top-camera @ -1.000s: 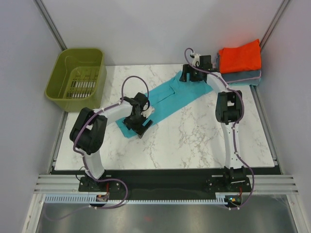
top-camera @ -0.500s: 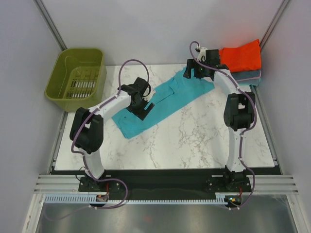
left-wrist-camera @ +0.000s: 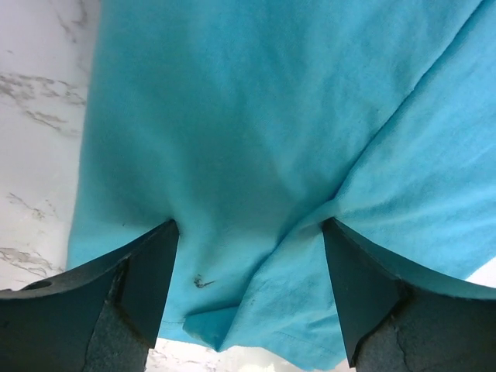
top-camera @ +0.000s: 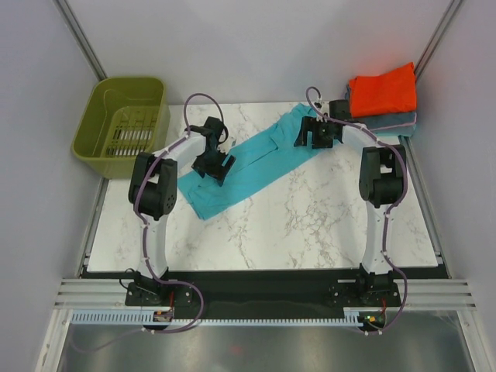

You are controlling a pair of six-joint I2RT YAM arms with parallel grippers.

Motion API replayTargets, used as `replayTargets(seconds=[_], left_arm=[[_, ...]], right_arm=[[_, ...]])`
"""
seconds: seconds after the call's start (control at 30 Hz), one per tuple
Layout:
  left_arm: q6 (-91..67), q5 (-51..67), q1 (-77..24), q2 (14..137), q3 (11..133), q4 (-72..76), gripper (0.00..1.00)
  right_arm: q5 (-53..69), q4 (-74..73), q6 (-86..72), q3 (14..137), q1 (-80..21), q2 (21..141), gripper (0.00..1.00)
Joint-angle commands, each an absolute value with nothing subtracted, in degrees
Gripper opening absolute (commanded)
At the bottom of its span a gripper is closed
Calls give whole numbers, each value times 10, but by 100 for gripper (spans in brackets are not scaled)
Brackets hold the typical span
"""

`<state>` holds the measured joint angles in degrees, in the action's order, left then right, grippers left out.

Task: Fold and stack the t-shirts
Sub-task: Fold the tshirt

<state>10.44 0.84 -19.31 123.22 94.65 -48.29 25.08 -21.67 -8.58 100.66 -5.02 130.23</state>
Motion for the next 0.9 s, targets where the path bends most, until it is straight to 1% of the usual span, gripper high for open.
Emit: replayTargets(seconds=[0.0,0.03,0.17,0.3,0.5,0.87], left_arm=[[105,82,-199,1270,957,-544,83],[105,106,-199,1275,955,-552,79],[101,140,-201,1267,913,-569,81],[95,141,-217,1215,861,-563,81],[105,129,-278,1162,798,-560,81],[105,129,-411,1096,732,-560,81]], right_arm=[[266,-212,-98,1034,-52,1333,93],[266,-212,-98,1048,-52,1351,93],[265,-208,-104,1092,-54,1391,93],[268,-197,-110,1132,-64,1414,93],[275,-184,-120,1184,-94,1439,94],[283,-167,-136,1199,-128,1443,94]])
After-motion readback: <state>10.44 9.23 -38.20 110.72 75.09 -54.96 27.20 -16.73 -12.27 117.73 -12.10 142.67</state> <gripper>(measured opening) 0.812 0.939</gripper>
